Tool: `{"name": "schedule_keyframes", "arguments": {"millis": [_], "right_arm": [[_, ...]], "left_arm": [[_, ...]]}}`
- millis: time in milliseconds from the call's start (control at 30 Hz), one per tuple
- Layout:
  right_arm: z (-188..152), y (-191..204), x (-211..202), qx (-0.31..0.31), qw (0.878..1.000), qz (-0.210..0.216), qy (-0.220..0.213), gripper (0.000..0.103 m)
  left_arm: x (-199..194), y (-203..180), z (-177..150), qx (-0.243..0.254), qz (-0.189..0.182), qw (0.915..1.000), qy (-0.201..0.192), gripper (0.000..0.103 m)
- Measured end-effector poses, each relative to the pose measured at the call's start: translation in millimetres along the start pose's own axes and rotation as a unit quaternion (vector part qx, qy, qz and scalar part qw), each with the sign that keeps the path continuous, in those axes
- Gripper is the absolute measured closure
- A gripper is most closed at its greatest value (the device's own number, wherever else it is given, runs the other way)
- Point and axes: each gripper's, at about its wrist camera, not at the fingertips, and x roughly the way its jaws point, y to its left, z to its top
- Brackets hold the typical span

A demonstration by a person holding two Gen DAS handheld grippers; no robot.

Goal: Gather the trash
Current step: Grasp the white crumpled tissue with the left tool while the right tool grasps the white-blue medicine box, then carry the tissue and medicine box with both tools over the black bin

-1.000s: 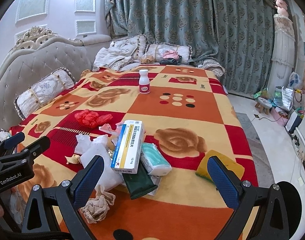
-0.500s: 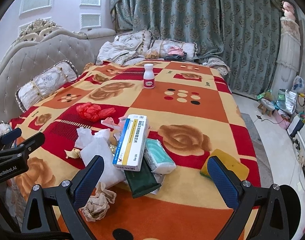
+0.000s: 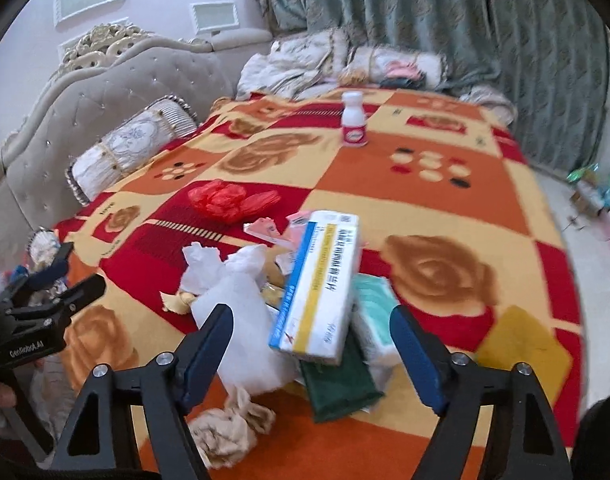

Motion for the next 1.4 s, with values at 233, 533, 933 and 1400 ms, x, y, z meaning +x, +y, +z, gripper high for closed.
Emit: {"name": "schedule_keyframes", "arguments": {"millis": [233,533,933,1400], "right_arm": [[12.9,-7.4,40.0,0.013,0.999,0.014,0.041,0.04],[18.1,-22.0,72.3,0.039,0.996,0.03,0.076,0.057],[15.6,-26.0,28.3,0.03,0.998,0.038,0.038,0.058],[-23.3,-55.8,-34.2,0.039,0.999,0.006,0.018,0.058]], "left_arm": [[34.8,-31.8,26.5,0.035,-0.032,0.9987,0.021,0.007],[99.2,-61.3,31.4,0.077,-0.04,0.9902,0.11,0.04],[67.5,-48.8,44.6,0.045,-0.084,0.9903,0.101,0.08],[6.5,-123.4,33.9,0.076,-0.171,0.9783,0.088,0.08]]}}
